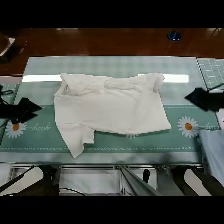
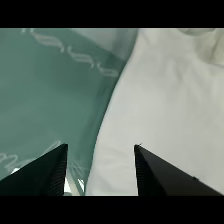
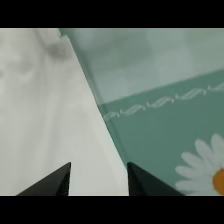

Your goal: Fold the shirts.

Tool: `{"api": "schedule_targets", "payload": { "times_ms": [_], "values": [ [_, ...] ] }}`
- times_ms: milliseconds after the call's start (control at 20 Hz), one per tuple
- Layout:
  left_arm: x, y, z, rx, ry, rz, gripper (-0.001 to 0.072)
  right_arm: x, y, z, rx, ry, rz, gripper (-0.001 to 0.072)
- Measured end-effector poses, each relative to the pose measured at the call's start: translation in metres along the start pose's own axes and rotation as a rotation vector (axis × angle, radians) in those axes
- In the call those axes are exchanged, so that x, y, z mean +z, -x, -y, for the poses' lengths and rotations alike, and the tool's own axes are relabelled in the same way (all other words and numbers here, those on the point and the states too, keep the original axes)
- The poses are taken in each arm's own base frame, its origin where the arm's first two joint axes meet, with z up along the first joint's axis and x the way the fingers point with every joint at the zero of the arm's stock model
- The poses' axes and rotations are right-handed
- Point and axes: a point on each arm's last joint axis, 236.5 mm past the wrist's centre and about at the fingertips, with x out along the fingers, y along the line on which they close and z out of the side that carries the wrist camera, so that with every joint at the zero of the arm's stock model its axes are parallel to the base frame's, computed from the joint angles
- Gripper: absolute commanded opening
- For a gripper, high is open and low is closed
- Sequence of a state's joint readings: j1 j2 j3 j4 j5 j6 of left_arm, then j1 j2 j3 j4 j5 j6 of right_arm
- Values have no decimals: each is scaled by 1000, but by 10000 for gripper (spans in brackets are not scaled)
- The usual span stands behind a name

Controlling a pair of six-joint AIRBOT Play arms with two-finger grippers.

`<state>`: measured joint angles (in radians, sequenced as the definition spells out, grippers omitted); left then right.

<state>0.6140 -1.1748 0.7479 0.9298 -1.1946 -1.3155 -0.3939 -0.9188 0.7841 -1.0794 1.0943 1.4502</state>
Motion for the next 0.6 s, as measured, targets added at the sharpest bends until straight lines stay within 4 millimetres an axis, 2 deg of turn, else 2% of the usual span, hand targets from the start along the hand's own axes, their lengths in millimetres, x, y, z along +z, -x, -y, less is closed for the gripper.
{"api": "schedule_targets", "payload": {
  "times_ms": [100,200,300,500,550,600],
  "values": [
    [-21,-10,-7,-27,52,-49,507,-37,-9,8,5,-32,-31,413],
    [-35,-17,-9,-39,73,-82,507,-64,-17,13,12,-62,-65,413],
    [-44,-27,-7,-46,65,-115,507,-80,-22,14,22,-81,-87,413],
    [-66,-54,0,-38,20,-220,505,-92,-26,12,43,-110,-100,413],
    [-70,-60,3,-39,13,-241,479,-93,-26,12,46,-116,-104,413],
    [-75,-66,6,-43,6,-262,333,-95,-26,11,49,-119,-108,413]
  ]
}}
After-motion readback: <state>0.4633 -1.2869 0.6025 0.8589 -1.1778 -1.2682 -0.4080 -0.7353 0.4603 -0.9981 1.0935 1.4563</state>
